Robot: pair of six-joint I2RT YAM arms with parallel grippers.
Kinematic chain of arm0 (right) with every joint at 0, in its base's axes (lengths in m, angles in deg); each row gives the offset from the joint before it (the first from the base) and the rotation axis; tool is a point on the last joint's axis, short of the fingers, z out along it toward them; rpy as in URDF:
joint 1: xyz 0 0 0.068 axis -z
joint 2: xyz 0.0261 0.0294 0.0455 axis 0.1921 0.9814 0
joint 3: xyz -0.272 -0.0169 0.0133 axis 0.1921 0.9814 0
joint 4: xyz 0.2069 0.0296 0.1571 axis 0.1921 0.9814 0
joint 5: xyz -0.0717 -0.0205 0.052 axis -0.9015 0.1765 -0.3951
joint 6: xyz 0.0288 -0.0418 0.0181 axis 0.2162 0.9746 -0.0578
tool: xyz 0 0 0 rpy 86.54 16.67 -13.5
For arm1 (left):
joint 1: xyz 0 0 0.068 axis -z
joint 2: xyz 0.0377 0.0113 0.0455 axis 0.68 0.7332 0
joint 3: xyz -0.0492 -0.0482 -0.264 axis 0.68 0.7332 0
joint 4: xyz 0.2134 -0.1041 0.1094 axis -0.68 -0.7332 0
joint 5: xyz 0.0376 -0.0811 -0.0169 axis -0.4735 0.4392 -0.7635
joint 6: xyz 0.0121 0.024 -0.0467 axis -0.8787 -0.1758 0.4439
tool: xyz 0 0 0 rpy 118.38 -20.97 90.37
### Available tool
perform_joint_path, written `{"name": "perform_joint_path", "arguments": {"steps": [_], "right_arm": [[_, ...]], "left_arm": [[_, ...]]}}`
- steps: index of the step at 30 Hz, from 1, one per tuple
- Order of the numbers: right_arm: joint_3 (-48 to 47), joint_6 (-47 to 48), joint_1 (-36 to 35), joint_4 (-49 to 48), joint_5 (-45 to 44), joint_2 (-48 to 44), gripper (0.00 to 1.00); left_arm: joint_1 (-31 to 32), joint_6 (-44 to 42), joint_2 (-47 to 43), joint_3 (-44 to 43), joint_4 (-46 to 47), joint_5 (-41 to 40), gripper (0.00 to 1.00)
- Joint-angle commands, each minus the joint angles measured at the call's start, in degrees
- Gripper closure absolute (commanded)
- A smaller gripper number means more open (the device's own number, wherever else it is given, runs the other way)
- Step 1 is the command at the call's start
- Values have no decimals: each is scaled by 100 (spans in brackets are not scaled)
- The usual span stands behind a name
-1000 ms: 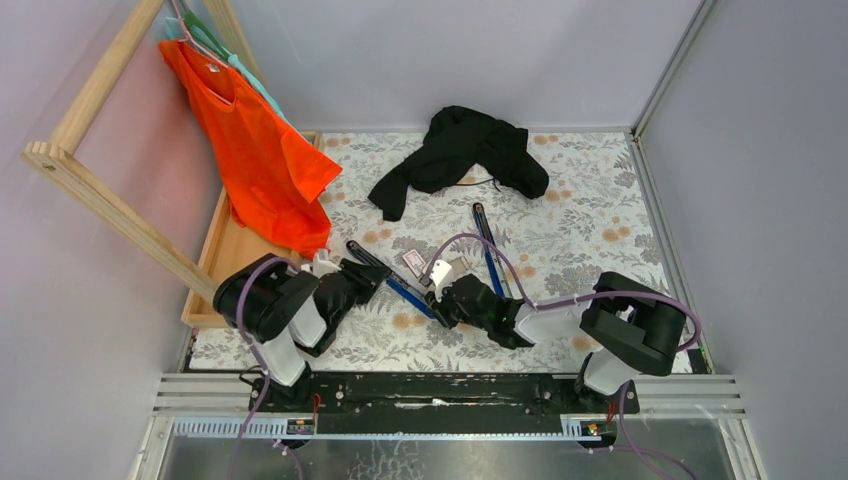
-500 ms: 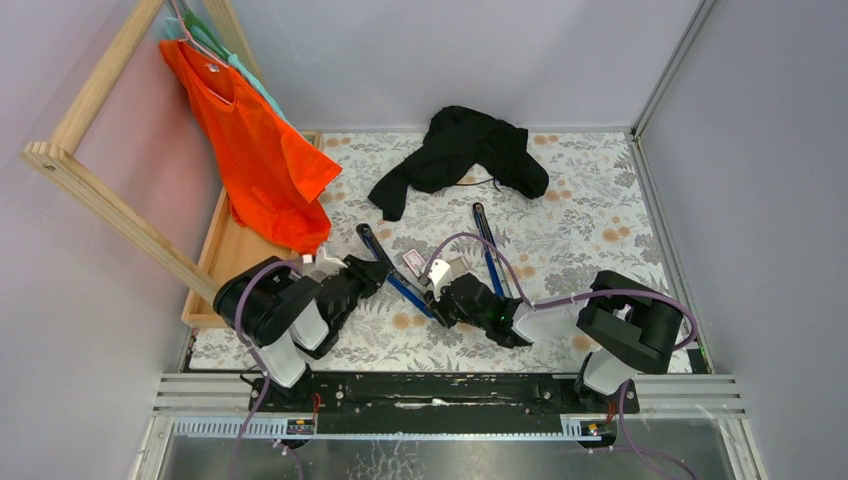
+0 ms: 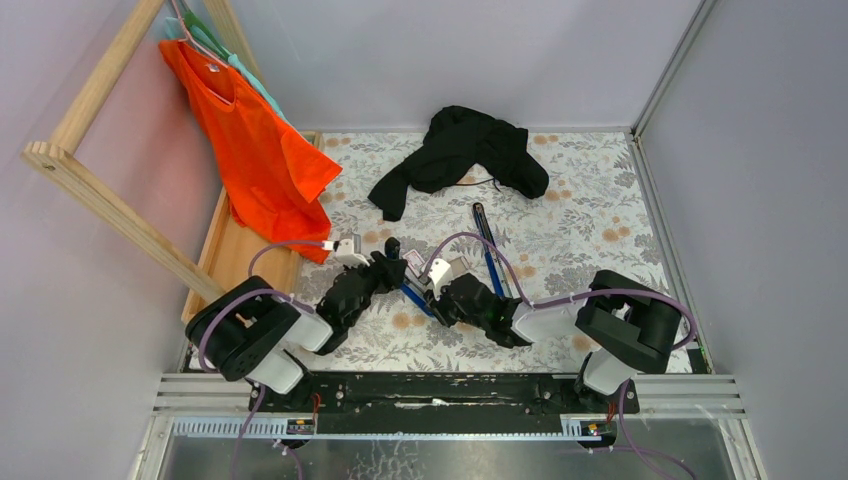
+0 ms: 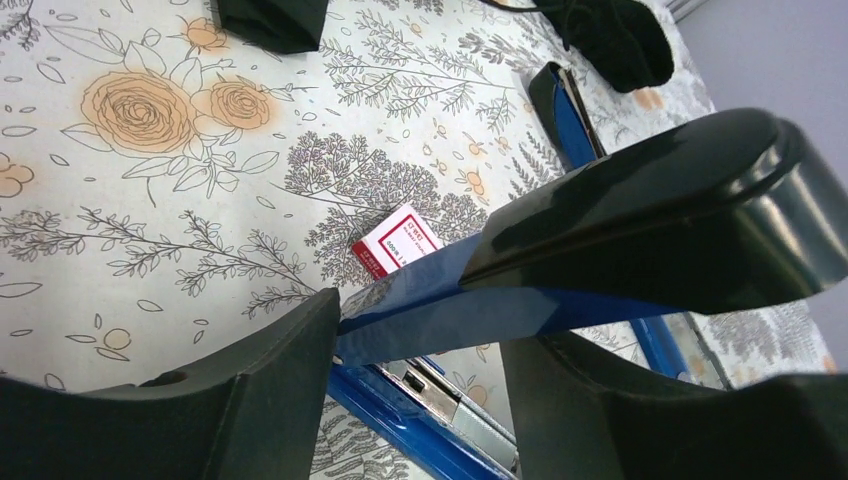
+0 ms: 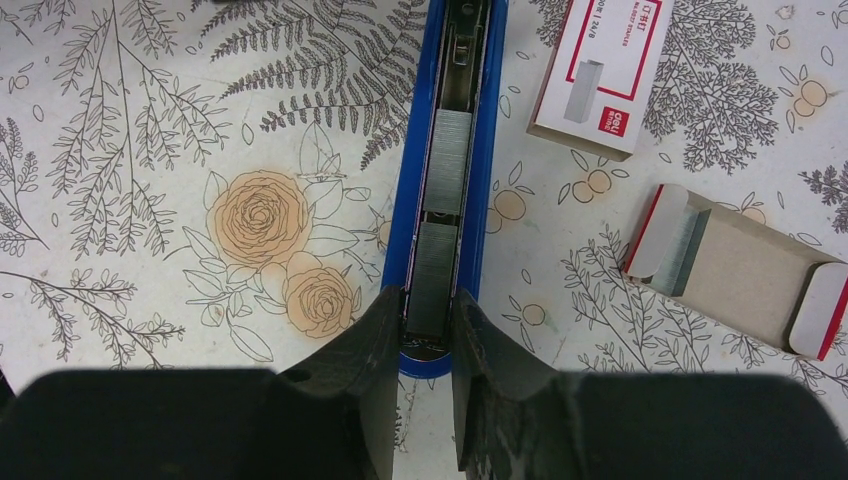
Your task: Load the staples into the stapler
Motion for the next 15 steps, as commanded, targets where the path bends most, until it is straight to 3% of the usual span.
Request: {"name": "perform_joint_path", "arguments": {"steps": [1, 15], "right_arm": [[-106, 104, -106, -42, 318, 155, 87], [3, 12, -108, -565, 357, 307, 88]], "left_arm": [[148, -648, -357, -234, 77, -234, 33], [646, -1575, -1015, -274, -753, -1122, 24]]}}
